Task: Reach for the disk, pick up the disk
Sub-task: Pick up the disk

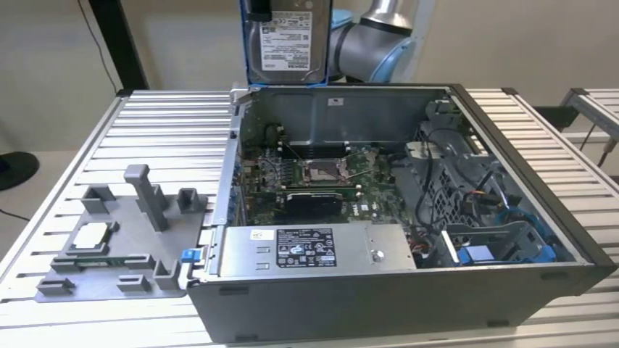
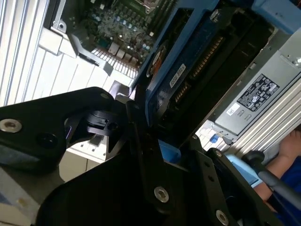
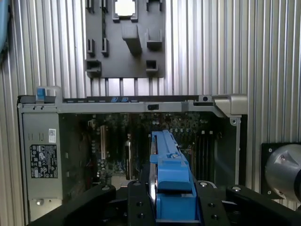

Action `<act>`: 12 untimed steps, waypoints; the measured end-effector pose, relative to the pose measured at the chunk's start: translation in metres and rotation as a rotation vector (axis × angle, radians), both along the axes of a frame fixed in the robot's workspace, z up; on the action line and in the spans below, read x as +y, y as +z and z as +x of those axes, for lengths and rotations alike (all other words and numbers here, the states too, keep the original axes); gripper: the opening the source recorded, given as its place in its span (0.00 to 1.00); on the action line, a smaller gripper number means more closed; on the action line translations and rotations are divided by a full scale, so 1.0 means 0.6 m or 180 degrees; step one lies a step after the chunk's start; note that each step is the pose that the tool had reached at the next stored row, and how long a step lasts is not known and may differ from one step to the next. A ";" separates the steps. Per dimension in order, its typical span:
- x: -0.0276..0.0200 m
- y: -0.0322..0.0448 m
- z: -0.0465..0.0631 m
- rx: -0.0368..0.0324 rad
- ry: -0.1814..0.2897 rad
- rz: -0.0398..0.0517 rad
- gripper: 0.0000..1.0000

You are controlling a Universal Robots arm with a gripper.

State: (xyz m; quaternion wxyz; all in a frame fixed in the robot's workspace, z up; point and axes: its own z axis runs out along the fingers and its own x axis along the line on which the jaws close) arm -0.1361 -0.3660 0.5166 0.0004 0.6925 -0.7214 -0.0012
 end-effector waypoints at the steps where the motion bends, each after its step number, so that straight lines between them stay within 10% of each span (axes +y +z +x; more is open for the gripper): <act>1: 0.0000 0.000 0.006 0.0000 0.0000 0.0000 0.00; 12: 0.0000 0.000 0.080 0.0000 0.0000 0.0000 0.00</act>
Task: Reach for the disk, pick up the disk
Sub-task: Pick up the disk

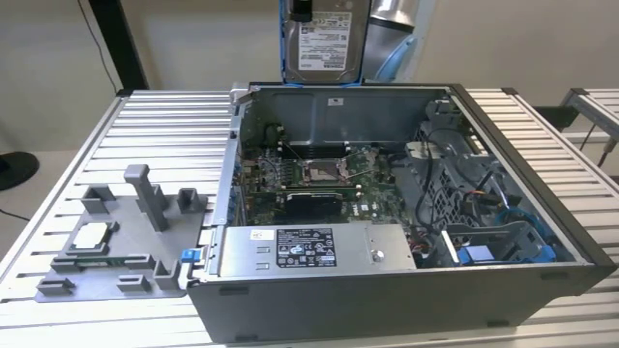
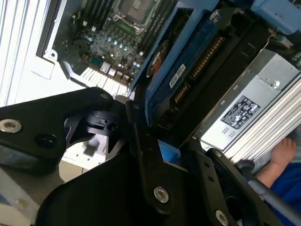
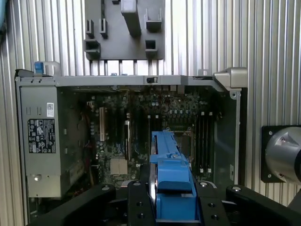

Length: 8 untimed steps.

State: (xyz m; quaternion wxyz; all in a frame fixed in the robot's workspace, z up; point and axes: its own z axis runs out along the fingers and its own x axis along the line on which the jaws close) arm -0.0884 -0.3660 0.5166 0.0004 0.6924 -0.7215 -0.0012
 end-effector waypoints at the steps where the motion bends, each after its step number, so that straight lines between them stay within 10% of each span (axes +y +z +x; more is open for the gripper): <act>1: 0.0000 0.000 0.006 0.0000 0.0000 0.0000 0.00; 8: 0.0000 0.000 0.052 0.0000 0.0000 0.0000 0.00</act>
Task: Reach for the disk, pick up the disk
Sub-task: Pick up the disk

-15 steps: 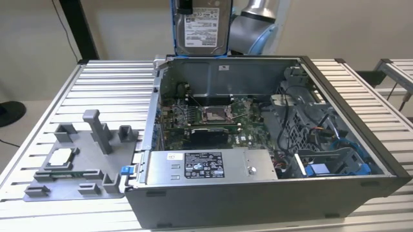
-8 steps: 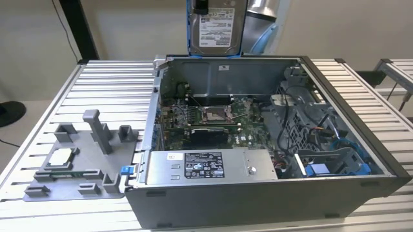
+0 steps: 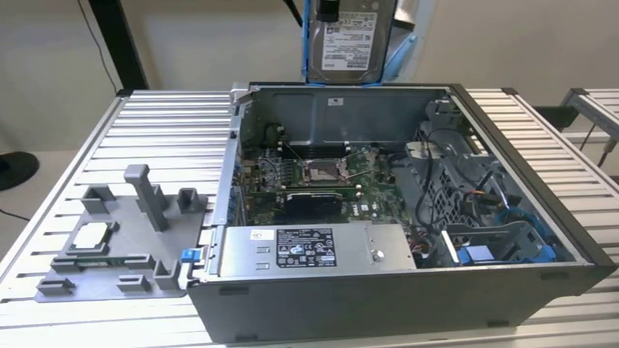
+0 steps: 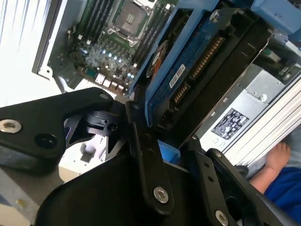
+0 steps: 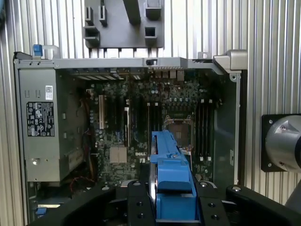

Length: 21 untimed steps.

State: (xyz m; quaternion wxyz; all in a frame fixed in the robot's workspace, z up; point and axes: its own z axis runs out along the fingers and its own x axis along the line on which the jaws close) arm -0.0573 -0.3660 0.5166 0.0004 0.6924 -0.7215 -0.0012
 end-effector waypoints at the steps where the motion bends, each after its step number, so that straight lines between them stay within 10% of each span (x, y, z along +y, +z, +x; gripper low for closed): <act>1: 0.0000 0.000 0.006 0.0000 0.0000 0.0000 0.00; 21: 0.0000 0.000 0.126 0.0000 0.0000 0.0000 0.00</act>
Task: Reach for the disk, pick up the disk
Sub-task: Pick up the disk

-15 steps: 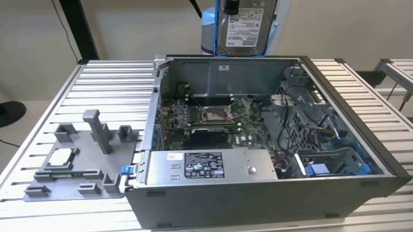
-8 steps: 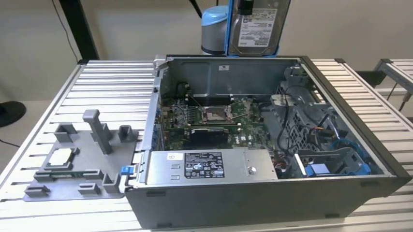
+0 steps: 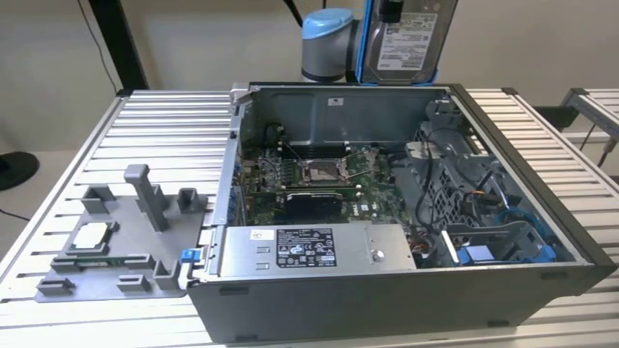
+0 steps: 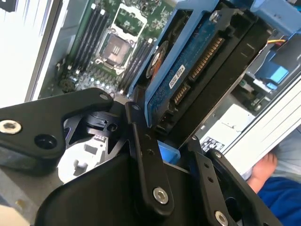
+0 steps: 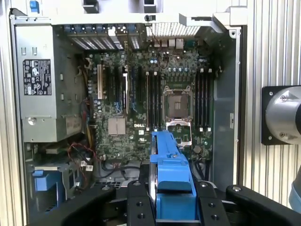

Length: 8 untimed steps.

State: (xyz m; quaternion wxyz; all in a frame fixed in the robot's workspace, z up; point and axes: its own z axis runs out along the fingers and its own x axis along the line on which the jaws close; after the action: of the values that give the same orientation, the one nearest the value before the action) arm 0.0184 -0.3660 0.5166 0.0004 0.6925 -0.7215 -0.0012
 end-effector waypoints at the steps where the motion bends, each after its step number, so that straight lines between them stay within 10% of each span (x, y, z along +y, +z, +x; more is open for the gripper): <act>1: 0.0000 0.000 0.006 0.0000 0.0000 0.0000 0.00; 8: 0.0000 0.000 0.059 0.0000 0.0000 0.0000 0.00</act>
State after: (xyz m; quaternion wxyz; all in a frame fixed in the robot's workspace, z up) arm 0.0535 -0.3660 0.5166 0.0004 0.6925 -0.7214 -0.0012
